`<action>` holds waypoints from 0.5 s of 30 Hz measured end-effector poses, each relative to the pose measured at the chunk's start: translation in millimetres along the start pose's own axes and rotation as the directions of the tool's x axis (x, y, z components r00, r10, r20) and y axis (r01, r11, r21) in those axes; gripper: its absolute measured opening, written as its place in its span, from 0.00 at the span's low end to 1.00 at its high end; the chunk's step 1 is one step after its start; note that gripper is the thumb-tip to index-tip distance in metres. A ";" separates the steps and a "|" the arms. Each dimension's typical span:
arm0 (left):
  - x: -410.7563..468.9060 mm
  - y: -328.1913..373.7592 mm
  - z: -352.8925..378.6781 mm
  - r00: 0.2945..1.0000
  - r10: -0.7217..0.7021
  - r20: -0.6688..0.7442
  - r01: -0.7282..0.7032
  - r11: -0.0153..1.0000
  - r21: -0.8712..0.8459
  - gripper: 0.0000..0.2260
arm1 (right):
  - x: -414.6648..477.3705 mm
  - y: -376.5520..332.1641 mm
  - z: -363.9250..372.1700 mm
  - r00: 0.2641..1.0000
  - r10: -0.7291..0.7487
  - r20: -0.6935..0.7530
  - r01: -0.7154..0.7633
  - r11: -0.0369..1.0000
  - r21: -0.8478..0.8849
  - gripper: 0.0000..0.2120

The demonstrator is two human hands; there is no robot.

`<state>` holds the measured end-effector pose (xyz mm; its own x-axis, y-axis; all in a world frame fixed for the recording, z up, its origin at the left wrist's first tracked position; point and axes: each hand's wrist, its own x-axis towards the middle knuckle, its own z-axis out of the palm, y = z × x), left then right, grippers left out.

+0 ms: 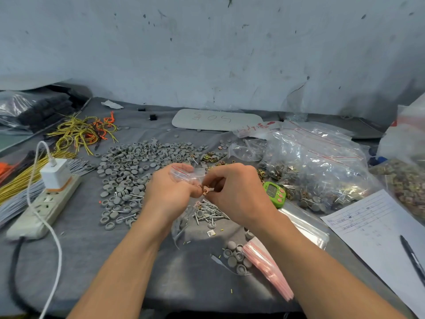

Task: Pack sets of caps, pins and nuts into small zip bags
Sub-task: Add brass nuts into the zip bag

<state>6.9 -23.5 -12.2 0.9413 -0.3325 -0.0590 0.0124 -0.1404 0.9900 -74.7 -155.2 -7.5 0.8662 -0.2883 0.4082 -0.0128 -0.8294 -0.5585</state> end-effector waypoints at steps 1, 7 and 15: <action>0.3 -0.2 -0.2 1.000 -0.005 0.000 0.005 1.000 -0.001 0.26 | -0.3 -0.6 -1.1 0.999 -0.035 -0.010 0.035 0.999 -0.013 0.09; 0.7 -0.5 -2.2 1.000 -0.028 -0.002 0.028 0.999 0.015 0.27 | 1.9 1.3 -2.5 0.993 -0.103 0.055 0.107 0.991 -0.076 0.08; 1.2 1.0 -6.0 0.991 -0.118 0.061 0.125 0.983 -0.132 0.11 | 5.9 3.3 -14.7 0.993 0.096 0.075 -0.106 0.984 0.141 0.13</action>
<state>10.0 -18.5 -10.5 0.9108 -0.3699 -0.1832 0.1746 -0.0570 0.9830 -76.9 -166.7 3.7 0.8960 -0.3297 0.2976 -0.0336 -0.7184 -0.6948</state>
